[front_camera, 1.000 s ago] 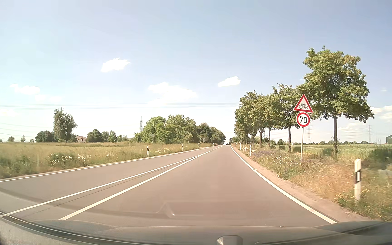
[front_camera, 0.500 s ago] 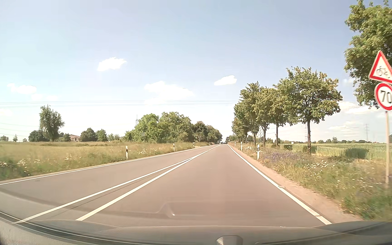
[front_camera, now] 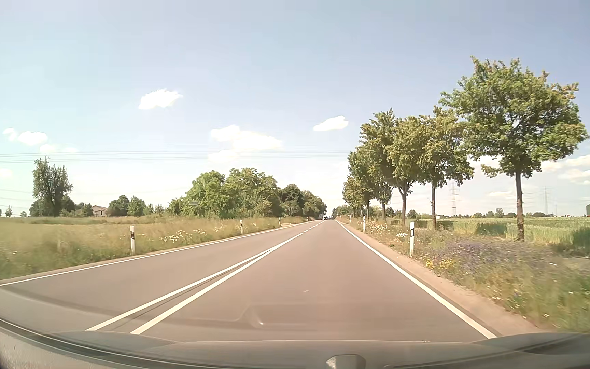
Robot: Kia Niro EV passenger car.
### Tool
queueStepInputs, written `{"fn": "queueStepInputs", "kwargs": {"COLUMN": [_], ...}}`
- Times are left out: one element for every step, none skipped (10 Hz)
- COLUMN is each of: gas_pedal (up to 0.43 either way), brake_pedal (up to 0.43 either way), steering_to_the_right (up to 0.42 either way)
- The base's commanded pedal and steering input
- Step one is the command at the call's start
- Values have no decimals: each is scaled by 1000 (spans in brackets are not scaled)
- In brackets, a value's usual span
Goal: Follow the waypoints while adhering to traffic rules and regulations
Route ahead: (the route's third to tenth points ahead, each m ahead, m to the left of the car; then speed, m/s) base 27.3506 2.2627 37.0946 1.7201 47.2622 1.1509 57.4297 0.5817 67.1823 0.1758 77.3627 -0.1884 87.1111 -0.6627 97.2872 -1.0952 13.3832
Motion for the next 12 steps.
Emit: {"fn": "queueStepInputs", "kwargs": {"gas_pedal": [429, 429, 441, 449, 449, 449, 449, 449, 449, 449, 449, 461], "brake_pedal": [30, 30, 37, 30, 30, 30, 30, 30, 30, 30, 30, 30], "steering_to_the_right": [15, 15, 15, 15, 15, 14, 11, 8, 7, 7, 6, 6]}}
